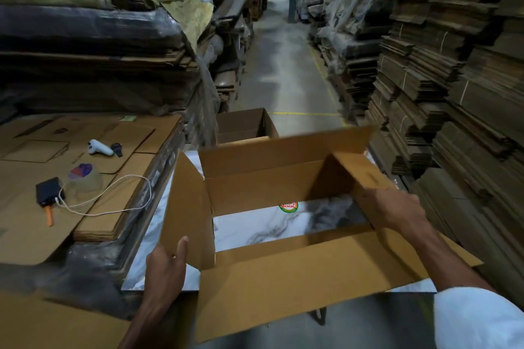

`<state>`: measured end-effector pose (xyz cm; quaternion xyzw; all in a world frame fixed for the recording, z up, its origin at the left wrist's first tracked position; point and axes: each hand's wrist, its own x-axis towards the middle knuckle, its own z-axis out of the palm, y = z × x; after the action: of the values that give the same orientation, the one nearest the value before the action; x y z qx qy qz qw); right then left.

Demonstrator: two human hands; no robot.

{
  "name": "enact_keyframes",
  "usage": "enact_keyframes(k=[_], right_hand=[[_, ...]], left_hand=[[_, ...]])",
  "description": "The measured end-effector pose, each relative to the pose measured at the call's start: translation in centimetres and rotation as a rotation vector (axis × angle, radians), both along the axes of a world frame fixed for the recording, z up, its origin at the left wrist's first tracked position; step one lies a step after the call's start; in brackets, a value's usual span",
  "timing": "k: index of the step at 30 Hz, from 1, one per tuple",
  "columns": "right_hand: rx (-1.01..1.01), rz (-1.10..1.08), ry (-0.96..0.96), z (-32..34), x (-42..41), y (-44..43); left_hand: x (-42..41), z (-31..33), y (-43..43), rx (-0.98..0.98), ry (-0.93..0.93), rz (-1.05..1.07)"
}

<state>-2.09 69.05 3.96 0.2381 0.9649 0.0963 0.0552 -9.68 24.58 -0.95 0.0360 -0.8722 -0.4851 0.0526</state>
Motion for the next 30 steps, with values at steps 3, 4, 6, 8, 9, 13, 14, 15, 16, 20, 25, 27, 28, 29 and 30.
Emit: enact_keyframes(k=[3,4,6,8,9,13,14,15,16,20,25,27,28,29,30], right_hand=[[-0.151,-0.243,0.283,0.3,0.5,4.6],[-0.218,-0.288,0.37,0.4,0.7,5.9],[-0.297,-0.333,0.453,1.0,1.4,7.1],[-0.303,-0.358,0.485,0.8,2.3,7.5],[-0.258,-0.387,0.451,0.6,3.1,7.4],[-0.091,-0.486,0.136,-1.9,4.6,6.7],[-0.08,-0.496,0.108,-2.7,4.7,6.5],[-0.037,-0.484,0.083,-3.2,4.6,6.1],[0.026,-0.459,0.072,-3.7,4.4,5.7],[0.053,-0.361,0.036,-4.2,3.9,3.2],[-0.173,-0.455,0.108,-3.4,4.5,0.9],[-0.254,-0.455,0.103,-2.6,5.2,0.2],[-0.302,-0.415,0.097,-2.0,5.7,0.0],[-0.329,-0.316,0.076,-1.6,6.3,-0.2],[-0.363,-0.165,0.042,-1.1,6.8,-0.7]], left_hand=[[-0.8,-1.1,-1.2,-0.035,-0.005,-0.015],[-1.2,-1.5,-1.7,-0.037,-0.009,-0.027],[-1.8,-2.0,-2.5,-0.03,-0.017,-0.055],[-2.1,-2.3,-3.1,-0.03,-0.022,-0.068],[-2.1,-2.3,-3.3,-0.04,-0.018,-0.071],[-2.0,-2.1,-3.7,-0.019,-0.041,-0.075],[-1.8,-1.8,-3.6,0.0,-0.049,-0.077],[-1.8,-1.8,-3.7,0.017,-0.05,-0.082],[-1.7,-1.6,-3.7,0.027,-0.056,-0.089],[-1.8,-1.7,-4.0,0.02,-0.1,-0.092],[-2.4,-2.6,-4.6,0.023,-0.127,-0.077],[-2.5,-2.8,-4.7,0.028,-0.122,-0.067],[-2.4,-2.7,-4.7,0.021,-0.127,-0.065],[-2.4,-2.6,-4.6,0.026,-0.121,-0.075],[-2.4,-2.5,-4.5,0.025,-0.124,-0.069]])
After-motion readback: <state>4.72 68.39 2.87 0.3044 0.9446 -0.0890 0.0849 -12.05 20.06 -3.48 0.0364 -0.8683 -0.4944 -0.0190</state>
